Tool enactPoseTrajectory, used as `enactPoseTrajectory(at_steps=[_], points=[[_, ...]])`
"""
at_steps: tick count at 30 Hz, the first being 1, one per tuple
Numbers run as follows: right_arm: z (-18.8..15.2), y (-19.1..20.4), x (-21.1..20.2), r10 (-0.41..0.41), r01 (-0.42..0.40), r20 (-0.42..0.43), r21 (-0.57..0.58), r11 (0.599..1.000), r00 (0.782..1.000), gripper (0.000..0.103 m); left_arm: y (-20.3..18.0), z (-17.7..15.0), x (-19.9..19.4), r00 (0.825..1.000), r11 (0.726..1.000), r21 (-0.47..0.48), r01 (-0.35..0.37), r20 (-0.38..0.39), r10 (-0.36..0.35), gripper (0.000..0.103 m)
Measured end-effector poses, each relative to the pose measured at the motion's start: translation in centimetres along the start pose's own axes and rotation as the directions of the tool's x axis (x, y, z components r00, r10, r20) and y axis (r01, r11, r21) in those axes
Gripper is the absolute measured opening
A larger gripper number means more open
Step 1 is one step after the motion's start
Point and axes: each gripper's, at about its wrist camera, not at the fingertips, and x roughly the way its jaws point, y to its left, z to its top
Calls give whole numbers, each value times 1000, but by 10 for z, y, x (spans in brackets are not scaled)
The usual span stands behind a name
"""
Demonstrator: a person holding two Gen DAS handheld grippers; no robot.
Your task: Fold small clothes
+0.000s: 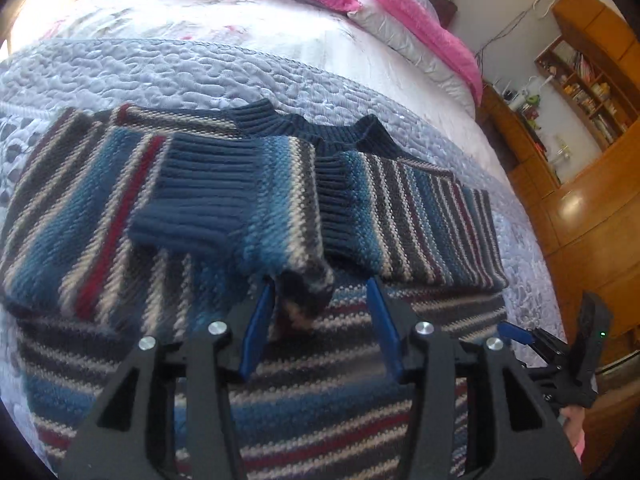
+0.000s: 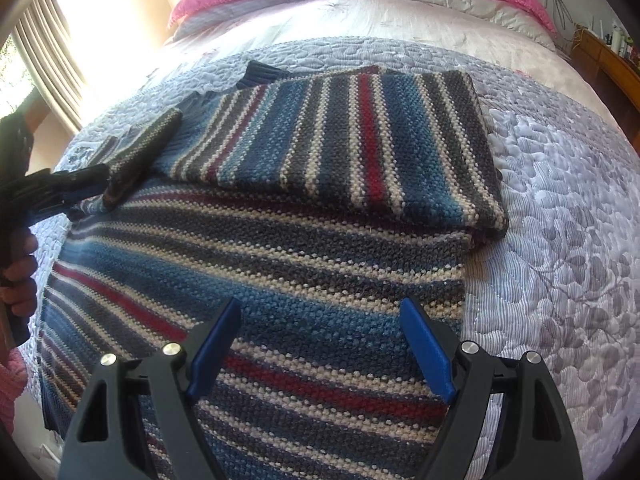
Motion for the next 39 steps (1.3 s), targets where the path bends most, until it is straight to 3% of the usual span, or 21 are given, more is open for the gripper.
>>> enactPoseTrajectory(at_steps=[3, 6, 9, 11, 13, 17, 21, 24, 27, 32, 35, 38, 39], points=[[15, 19, -4, 13, -13, -3, -51, 999, 1000, 82, 36, -1, -39, 995, 996, -47, -82, 56, 85, 50], [35, 55, -6, 4, -6, -15, -130, 991, 1000, 82, 77, 14, -61, 952, 950, -114, -290, 66, 299, 50], [56, 102, -4, 29, -30, -8, -230, 973, 1000, 82, 118, 29, -62, 933, 916, -196, -349, 16, 359, 49], [70, 130, 0, 29, -28, -3, -282, 959, 1000, 82, 132, 36, -54, 918, 901, -191, -390, -13, 395, 48], [84, 154, 6, 49, -48, -2, -313, 949, 999, 82, 143, 39, -44, 908, 890, -182, -418, -53, 415, 48], [105, 198, 20, 109, -105, -11, -379, 919, 994, 82, 165, 35, -21, 907, 887, -191, -420, -134, 400, 53], [118, 238, 50, 91, -96, -34, -457, 884, 995, 82, 170, 33, -19, 918, 901, -179, -394, -132, 375, 54], [124, 255, 81, 33, -57, -58, -490, 870, 998, 80, 173, 33, -18, 922, 907, -175, -382, -138, 361, 55], [124, 258, 108, -57, 17, -59, -523, 852, 997, 66, 172, 35, -15, 920, 908, -165, -386, -140, 366, 56], [125, 230, 105, -14, -5, -38, -459, 889, 999, 25, 167, 37, -8, 912, 902, -147, -406, -137, 387, 57], [134, 195, 91, 103, -120, -72, -319, 940, 992, 23, 168, 37, -6, 913, 901, -163, -403, -135, 384, 58], [135, 155, 80, 231, -242, -83, -162, 957, 969, 25, 168, 36, -6, 913, 900, -159, -405, -131, 387, 59], [133, 143, 77, 254, -263, -84, -124, 957, 964, 31, 168, 37, -5, 914, 901, -160, -403, -129, 386, 59]])
